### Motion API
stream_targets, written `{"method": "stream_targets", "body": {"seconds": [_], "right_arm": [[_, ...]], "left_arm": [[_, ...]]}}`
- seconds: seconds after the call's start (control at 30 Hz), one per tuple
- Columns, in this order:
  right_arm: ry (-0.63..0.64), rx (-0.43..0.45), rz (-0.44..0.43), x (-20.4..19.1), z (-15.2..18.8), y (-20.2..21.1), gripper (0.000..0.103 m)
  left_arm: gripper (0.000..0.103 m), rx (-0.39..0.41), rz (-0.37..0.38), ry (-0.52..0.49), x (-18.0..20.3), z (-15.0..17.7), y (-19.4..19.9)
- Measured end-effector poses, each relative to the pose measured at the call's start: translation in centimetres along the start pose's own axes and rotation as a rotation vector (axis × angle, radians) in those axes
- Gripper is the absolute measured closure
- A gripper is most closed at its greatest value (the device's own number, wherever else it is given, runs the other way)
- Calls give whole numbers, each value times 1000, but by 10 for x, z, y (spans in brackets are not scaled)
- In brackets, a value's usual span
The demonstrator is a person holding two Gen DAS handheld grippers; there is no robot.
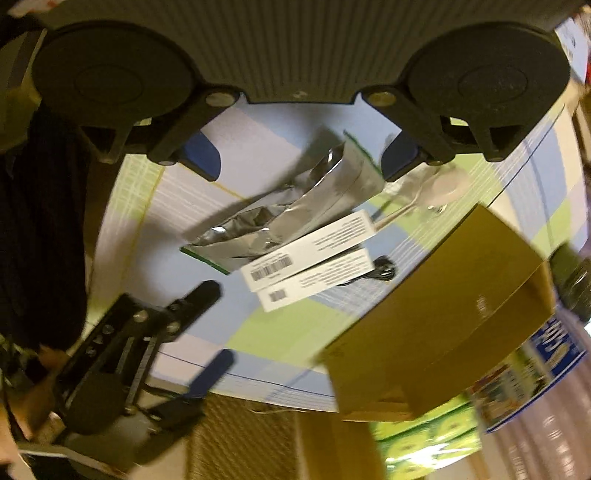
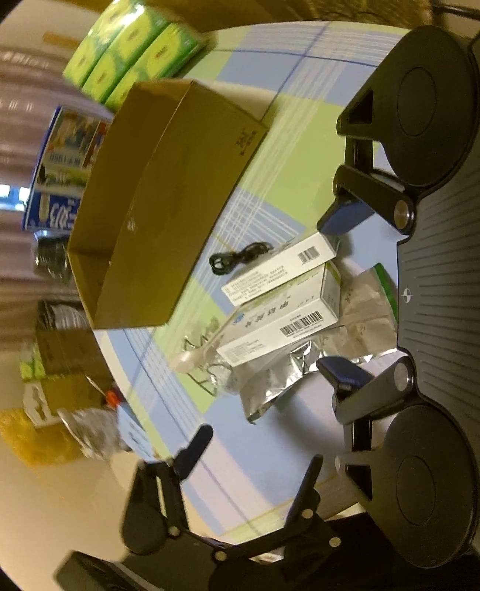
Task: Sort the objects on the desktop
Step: 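Position the right tool over the white boxes while the left tool approaches the foil bag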
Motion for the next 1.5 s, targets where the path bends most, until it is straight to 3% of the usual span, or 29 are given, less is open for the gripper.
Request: {"method": "stream_targets", "body": {"seconds": [0.1, 0.47, 0.77, 1.0, 1.13, 1.5], "right_arm": [[30, -22, -9, 2, -2, -11, 42], [104, -72, -31, 5, -9, -46, 50], [108, -85, -27, 12, -10, -51, 54], [128, -100, 23, 22, -8, -47, 54], [198, -107, 18, 16, -11, -48, 54], [343, -146, -38, 1, -18, -81, 57]], "left_arm": [[20, -8, 32, -66, 6, -4, -9], [21, -14, 107, -170, 7, -15, -39], [21, -46, 166, -143, 5, -17, -64], [21, -79, 214, -100, 13, -8, -55], [21, -74, 199, -117, 18, -3, -47], [23, -24, 175, -14, 9, -15, -50]]}}
Point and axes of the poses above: each gripper's, at about its wrist camera, not at the fingertips, and y roughly against the way its jaws point, x to its right, z to its underside, the point moved 4 cm from there along -y, roughly the way its jaws point, and after that the axes turned 9 degrees about -z, right-handed, at the moved point
